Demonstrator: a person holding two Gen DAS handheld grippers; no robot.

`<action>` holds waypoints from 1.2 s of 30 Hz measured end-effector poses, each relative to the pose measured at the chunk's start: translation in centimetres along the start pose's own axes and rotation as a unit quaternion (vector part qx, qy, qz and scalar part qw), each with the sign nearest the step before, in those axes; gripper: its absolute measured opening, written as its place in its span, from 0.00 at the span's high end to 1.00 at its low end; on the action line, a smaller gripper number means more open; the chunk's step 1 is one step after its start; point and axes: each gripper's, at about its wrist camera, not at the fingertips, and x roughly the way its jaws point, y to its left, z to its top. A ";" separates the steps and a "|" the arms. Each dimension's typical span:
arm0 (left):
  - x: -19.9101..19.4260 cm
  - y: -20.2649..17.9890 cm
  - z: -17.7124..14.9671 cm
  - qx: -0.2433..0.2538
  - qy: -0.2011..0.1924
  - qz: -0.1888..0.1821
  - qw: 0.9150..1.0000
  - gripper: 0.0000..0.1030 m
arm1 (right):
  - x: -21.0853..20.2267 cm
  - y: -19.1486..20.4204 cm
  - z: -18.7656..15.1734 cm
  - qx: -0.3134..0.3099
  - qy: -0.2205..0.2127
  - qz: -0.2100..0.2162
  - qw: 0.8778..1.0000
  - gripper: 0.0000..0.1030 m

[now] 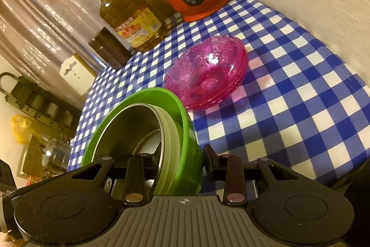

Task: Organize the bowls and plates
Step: 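Carry the nested green bowl stack with both grippers toward the pink plates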

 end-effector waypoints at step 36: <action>5.6 -2.8 7.9 0.023 0.021 -0.025 0.999 0.77 | 2.1 -2.0 7.7 0.022 -0.018 -0.011 1.000 0.67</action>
